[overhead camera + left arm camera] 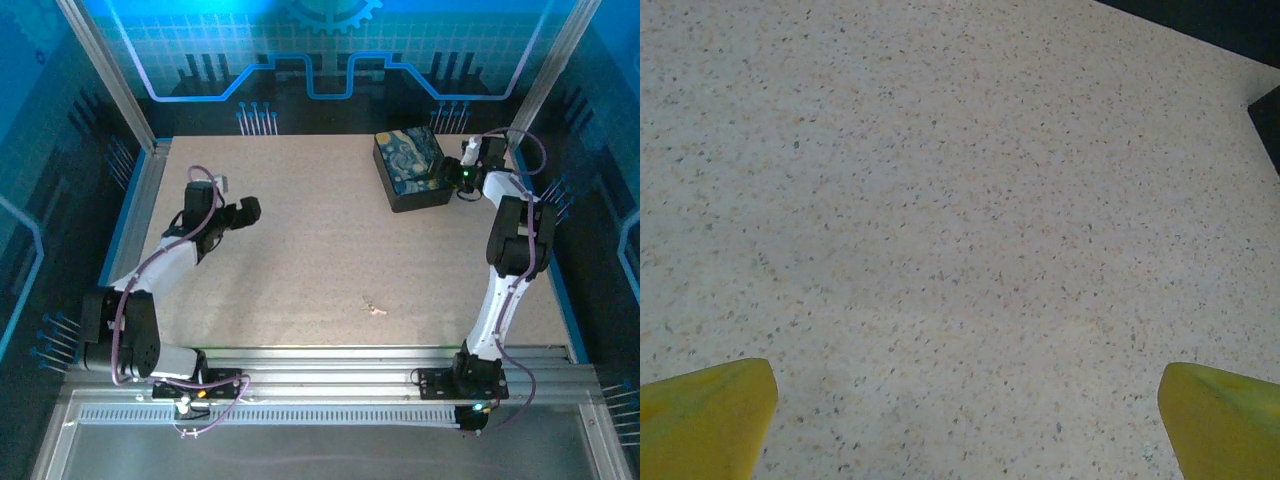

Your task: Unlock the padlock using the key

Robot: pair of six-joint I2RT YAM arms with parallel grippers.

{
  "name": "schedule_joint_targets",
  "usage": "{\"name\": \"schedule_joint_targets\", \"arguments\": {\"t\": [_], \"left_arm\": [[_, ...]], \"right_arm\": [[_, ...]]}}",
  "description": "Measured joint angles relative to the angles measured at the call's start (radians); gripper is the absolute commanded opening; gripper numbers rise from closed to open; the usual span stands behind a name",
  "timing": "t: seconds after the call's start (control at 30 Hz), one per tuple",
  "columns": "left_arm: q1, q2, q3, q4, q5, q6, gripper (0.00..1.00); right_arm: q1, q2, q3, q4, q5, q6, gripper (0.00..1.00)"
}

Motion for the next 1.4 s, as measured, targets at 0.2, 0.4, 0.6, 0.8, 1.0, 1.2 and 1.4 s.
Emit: {"name": "schedule_joint_targets", "arguments": {"t": [0.2, 0.4, 0.6, 0.8, 1.0, 1.2, 1.4], "left_arm": [[-0.042, 0.104, 0.177, -0.139, -0.019, -0.001, 0.97], [-0.132, 0.183, 0.291, -0.243, -0.058, -0.043, 0.97], [-0.205, 0.276, 0.39, -0.319, -0.077, -0.118, 0.97], [-0.217, 0.302, 0.43, -0.378, -0.14, -0.146, 0.99], [-0.177, 0.42, 0.583, -0.381, -0.162, -0.129, 0.99], [-0.142, 0.546, 0.668, -0.385, -0.166, -0.11, 0.94], [-0.14, 0.573, 0.652, -0.386, -0.128, -0.113, 0.8]], "right_arm": [[0.06, -0.022, -0.028, -0.008, -0.036, -0.035, 0.54], [0.227, -0.125, -0.154, -0.029, -0.018, -0.042, 0.54], [0.432, -0.15, -0.188, -0.016, 0.026, -0.003, 0.57], [0.597, -0.133, -0.167, 0.003, 0.084, 0.058, 0.57], [0.653, -0.095, -0.129, 0.029, 0.084, 0.103, 0.7], [0.63, -0.063, -0.093, 0.025, 0.071, 0.151, 0.68], [0.632, 0.066, 0.113, -0.029, 0.05, 0.152, 0.57]]}}
